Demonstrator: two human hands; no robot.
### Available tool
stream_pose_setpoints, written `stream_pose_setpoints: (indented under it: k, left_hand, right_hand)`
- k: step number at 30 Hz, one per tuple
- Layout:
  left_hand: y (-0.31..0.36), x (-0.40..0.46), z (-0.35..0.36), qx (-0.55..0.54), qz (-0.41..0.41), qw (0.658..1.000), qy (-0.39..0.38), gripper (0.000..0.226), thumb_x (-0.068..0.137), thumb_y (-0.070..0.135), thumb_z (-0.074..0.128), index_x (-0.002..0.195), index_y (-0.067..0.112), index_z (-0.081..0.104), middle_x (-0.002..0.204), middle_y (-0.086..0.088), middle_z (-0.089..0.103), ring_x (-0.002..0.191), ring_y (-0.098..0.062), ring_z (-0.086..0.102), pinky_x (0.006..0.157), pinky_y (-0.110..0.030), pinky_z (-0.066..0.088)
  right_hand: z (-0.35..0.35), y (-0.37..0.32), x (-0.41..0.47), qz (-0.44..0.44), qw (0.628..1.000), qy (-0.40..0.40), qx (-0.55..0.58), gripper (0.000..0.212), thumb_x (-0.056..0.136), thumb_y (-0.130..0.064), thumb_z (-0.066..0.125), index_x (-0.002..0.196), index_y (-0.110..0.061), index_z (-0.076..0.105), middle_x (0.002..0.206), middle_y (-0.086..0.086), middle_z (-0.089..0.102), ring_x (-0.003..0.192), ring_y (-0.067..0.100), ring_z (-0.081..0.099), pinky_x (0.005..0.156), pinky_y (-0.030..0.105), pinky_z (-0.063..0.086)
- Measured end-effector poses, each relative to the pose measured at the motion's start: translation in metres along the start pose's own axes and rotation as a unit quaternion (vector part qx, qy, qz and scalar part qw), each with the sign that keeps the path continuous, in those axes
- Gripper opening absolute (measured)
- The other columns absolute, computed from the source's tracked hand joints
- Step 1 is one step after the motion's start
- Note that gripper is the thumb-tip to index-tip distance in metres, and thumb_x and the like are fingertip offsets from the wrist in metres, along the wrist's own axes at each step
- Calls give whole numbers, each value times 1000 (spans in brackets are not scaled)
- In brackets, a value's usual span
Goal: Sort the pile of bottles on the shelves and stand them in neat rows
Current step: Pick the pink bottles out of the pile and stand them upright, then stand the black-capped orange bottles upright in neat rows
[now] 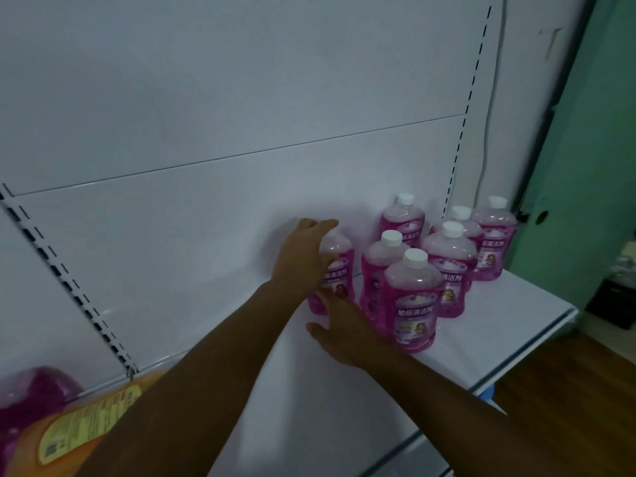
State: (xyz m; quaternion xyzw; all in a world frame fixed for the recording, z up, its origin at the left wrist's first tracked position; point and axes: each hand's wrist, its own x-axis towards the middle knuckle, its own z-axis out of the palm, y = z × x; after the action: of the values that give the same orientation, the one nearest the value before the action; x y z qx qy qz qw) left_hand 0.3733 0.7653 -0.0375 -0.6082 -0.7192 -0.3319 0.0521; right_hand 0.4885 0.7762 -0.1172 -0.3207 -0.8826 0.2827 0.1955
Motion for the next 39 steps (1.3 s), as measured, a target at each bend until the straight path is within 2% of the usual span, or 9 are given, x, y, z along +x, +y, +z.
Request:
stream_pose_setpoints:
  k: [4, 7, 12, 16, 20, 25, 30, 35, 39]
  left_hand:
    - [0, 7, 9, -15, 10, 999, -32, 53, 91, 5, 57, 142, 13, 44, 139, -13, 49, 126, -27, 47, 105, -25, 31]
    - [-9, -2, 0, -20, 28, 997, -62, 64, 88, -1, 55, 147, 12, 32, 146, -14, 43, 134, -29, 41, 107, -21, 24]
    - [-32, -40, -52, 23, 42, 997, -64, 64, 91, 11, 59, 148, 14, 30, 151, -5, 37, 140, -21, 33, 110, -19, 16]
    - [-53, -71, -107, 59, 27, 996, -58, 53, 95, 17, 54, 145, 16, 38, 149, -2, 42, 137, -17, 37, 111, -20, 20]
    - [-76, -105, -147, 76, -13, 996, -42, 48, 96, 23, 55, 142, 18, 42, 141, -4, 50, 127, -20, 47, 106, -29, 34]
    - [-92, -137, -173, 81, -56, 993, -70, 48, 96, 25, 54, 142, 19, 41, 136, -6, 53, 123, -22, 50, 103, -35, 42]
    - [-99, -161, -191, 104, -94, 988, -67, 49, 96, 26, 54, 142, 17, 40, 139, -7, 51, 124, -24, 49, 104, -37, 42]
    - [-110, -197, -204, 115, -144, 980, -79, 50, 97, 28, 53, 143, 14, 38, 141, -10, 49, 126, -25, 47, 103, -34, 39]
    - [-109, -221, -203, 118, -188, 971, -90, 49, 96, 25, 53, 140, 10, 39, 136, -13, 52, 119, -26, 52, 94, -32, 41]
  right_hand:
    - [-2, 6, 2, 4, 999, 30, -27, 50, 89, -34, 61, 131, -15, 43, 126, 4, 52, 117, 21, 49, 94, 26, 38]
    - [1, 6, 2, 10, 999, 22, -23, 54, 89, -35, 61, 136, -16, 42, 132, 2, 50, 122, 19, 47, 102, 31, 39]
    - [13, -12, -3, 31, 999, -9, -10, 55, 93, -32, 58, 142, -16, 38, 143, 1, 43, 130, 19, 44, 108, 35, 37]
    - [24, -40, -11, 19, 998, -14, -54, 56, 94, -35, 56, 143, -17, 36, 145, 3, 42, 127, 19, 46, 106, 36, 40]
    - [40, -73, -21, -4, 997, -6, -74, 53, 93, -38, 57, 139, -20, 39, 139, 4, 46, 120, 19, 52, 101, 37, 44]
    - [54, -106, -28, -11, 996, -15, -82, 53, 92, -39, 59, 139, -20, 41, 140, 3, 46, 121, 20, 52, 101, 37, 44]
    - [69, -131, -27, -32, 997, -25, -70, 55, 92, -37, 60, 140, -18, 41, 141, 5, 46, 122, 21, 51, 102, 39, 45]
    - [91, -152, -33, -55, 995, -76, -47, 55, 92, -36, 60, 139, -16, 40, 141, 7, 47, 123, 22, 50, 102, 38, 44]
    - [101, -156, -43, -74, 990, -112, -47, 50, 96, -30, 54, 141, -15, 40, 142, 8, 46, 124, 22, 49, 103, 36, 43]
